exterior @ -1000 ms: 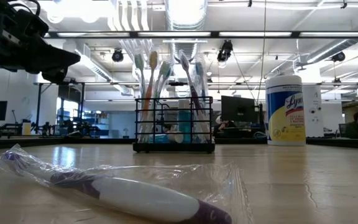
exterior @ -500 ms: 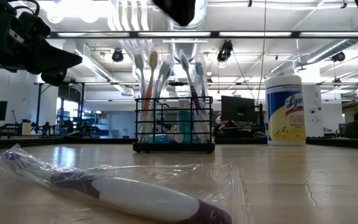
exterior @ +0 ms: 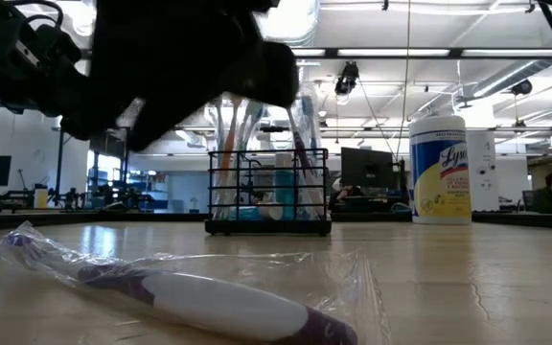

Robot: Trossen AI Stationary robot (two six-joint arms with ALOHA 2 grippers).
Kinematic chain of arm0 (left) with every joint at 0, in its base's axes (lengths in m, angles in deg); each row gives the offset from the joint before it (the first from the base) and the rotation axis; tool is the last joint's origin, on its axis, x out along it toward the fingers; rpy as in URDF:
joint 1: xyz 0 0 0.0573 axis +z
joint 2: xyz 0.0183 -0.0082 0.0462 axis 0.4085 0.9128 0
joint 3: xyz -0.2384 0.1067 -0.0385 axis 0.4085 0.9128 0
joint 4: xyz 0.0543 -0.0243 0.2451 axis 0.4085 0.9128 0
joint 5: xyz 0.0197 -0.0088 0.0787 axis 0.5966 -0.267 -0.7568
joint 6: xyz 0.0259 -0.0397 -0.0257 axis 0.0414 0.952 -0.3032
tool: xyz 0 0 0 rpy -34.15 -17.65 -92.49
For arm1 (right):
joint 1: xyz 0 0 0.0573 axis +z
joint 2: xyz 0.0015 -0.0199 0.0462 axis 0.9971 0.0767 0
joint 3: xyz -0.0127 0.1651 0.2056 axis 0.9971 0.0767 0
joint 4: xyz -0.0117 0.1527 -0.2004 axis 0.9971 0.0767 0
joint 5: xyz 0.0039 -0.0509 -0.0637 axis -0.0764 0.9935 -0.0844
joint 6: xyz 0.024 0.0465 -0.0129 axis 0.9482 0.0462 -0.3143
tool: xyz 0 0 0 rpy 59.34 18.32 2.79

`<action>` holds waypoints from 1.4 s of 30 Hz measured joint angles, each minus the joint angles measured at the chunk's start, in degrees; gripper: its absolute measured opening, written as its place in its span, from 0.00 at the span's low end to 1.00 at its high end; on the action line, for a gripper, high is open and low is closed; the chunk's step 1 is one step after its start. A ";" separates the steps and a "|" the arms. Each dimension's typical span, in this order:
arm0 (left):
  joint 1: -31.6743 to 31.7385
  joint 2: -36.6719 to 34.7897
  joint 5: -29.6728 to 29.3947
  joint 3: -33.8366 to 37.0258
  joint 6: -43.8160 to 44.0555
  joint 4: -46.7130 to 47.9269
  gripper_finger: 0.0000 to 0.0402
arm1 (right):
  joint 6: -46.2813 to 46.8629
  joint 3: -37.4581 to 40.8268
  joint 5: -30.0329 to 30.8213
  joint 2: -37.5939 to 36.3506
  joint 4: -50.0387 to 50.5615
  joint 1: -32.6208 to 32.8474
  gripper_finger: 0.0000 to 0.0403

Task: Pick & Place toothbrushing station
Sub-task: Put the purple toothbrush into the black wire organizer

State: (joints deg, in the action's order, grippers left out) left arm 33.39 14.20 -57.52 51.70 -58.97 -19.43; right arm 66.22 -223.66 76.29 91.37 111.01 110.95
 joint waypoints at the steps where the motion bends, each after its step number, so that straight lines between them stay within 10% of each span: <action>1: 0.00 -0.01 0.00 0.00 0.17 -0.03 0.03 | 0.68 0.93 -1.12 -0.28 -0.13 -0.11 0.26; 12: 0.00 0.11 0.00 0.00 0.90 0.60 0.03 | 5.89 3.32 -1.35 -0.57 -0.61 -0.32 0.50; 42: 0.00 0.11 -0.02 0.00 -0.04 1.10 0.03 | 5.23 3.01 -0.87 7.07 4.32 0.32 0.50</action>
State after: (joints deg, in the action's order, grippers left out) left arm 33.39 14.31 -57.54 51.70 -59.01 -18.33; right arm 71.45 -220.66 75.42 98.44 115.33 111.27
